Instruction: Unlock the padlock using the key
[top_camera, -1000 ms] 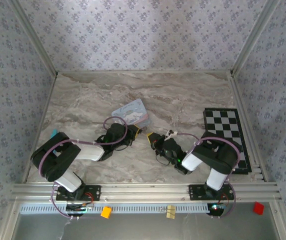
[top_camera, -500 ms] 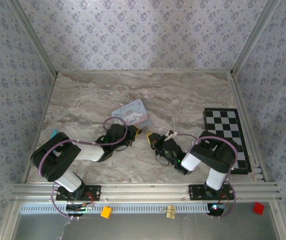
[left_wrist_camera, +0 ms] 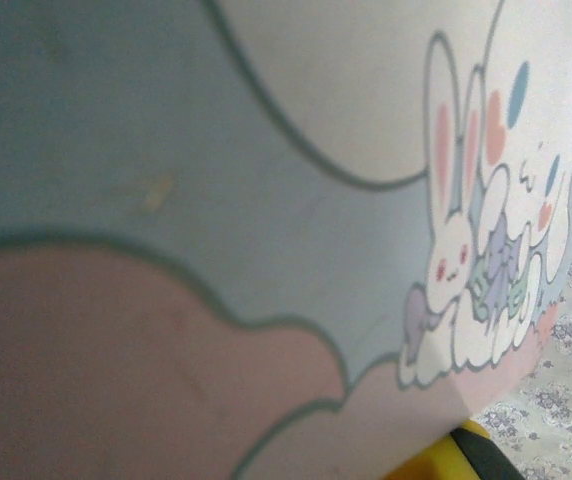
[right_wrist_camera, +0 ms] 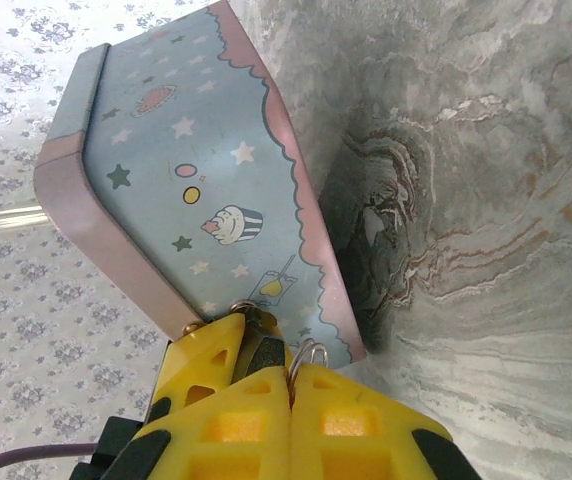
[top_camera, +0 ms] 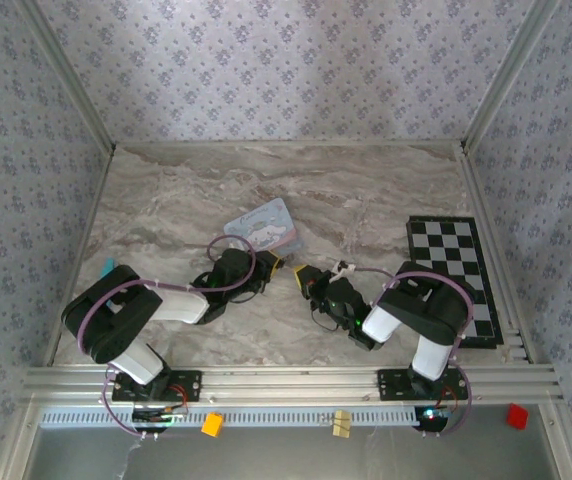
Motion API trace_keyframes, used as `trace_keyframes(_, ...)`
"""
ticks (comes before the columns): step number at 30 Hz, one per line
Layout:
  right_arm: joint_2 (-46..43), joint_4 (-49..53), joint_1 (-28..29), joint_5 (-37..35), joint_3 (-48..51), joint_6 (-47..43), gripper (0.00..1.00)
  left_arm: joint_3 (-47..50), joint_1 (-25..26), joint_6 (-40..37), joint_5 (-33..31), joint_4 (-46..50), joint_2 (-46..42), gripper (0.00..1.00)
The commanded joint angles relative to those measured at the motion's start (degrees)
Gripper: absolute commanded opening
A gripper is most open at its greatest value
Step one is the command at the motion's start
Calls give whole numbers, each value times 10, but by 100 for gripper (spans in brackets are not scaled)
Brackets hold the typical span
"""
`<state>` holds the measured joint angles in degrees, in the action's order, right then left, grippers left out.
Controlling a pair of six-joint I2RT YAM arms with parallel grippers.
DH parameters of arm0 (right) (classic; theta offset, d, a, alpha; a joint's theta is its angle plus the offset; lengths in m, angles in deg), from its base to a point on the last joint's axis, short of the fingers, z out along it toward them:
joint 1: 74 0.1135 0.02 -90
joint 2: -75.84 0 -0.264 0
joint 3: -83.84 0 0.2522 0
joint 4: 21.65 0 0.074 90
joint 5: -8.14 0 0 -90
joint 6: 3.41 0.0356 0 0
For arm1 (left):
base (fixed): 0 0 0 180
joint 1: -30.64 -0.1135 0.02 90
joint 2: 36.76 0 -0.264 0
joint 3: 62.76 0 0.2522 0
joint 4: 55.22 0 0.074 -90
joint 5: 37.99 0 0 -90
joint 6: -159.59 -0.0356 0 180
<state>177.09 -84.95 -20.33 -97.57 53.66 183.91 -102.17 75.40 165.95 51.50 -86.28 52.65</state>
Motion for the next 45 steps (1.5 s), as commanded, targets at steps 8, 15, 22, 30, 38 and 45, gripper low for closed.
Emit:
trace_keyframes(8,21,-21,2,-11,-1,14,0,9,15,16,-5,-34,-16,2)
trace_keyframes(15,30,-27,2,-9,-3,21,0,7,23,12,-14,-25,-21,2)
trace_keyframes(22,27,-27,2,-6,-4,21,0,11,24,13,-24,-32,-17,2)
trace_keyframes(30,30,-27,8,-4,-4,25,0,5,23,7,-31,-26,-13,2)
trace_keyframes(38,29,-27,6,-2,-3,25,0,-3,23,-1,-29,-6,-19,2)
trace_keyframes(45,27,-27,8,-2,-2,25,0,-1,23,-11,-39,0,-24,2)
